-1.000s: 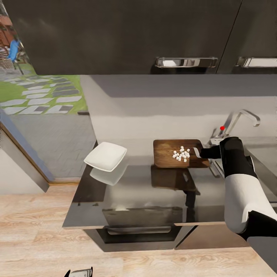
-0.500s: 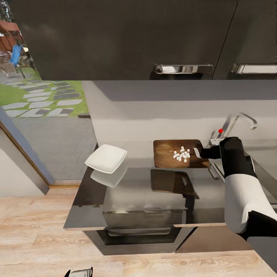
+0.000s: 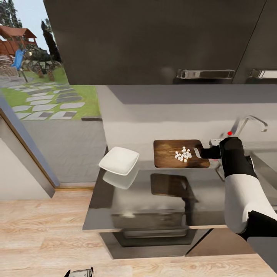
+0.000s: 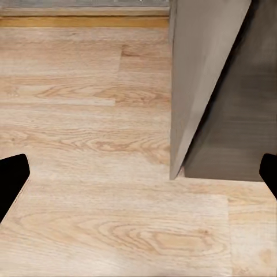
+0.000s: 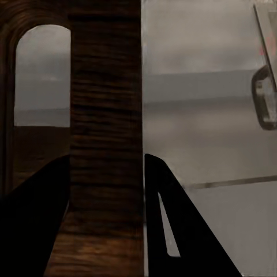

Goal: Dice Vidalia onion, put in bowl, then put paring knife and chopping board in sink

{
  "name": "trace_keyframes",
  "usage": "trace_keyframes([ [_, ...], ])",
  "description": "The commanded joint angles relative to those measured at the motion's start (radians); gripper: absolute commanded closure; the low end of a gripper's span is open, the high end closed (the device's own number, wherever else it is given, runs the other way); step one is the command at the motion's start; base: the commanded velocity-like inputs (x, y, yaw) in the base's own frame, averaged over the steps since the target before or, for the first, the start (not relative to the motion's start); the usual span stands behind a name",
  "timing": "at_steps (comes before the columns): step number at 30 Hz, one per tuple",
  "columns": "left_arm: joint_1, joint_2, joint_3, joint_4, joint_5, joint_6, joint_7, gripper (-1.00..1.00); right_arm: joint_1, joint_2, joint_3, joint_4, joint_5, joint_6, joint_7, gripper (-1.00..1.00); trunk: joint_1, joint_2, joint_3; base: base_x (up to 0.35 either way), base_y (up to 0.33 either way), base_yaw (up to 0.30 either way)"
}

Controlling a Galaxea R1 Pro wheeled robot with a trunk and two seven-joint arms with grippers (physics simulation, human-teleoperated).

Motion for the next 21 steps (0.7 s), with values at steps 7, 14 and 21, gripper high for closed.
trace_keyframes([
  [7, -0.002, 0.000, 0.002, 0.004, 0.001, -0.006, -0.001, -1.00, -0.001, 0.001, -0.001, -0.001, 0.008, 0.003, 0.010, 1.00, 0.001, -0.002, 0.009, 0.000, 0.300, 0.000],
  [14, -0.002, 0.000, 0.002, 0.004, 0.001, -0.006, -0.001, -1.00, -0.001, 0.001, -0.001, -0.001, 0.008, 0.003, 0.010, 1.00, 0.001, -0.002, 0.020, 0.000, 0.301, 0.000],
  [21, -0.002, 0.000, 0.002, 0.004, 0.001, -0.006, -0.001, -1.00, -0.001, 0.007, 0.000, -0.001, 0.009, 0.004, 0.010, 1.00, 0.001, -0.002, 0.030, 0.000, 0.300, 0.000],
])
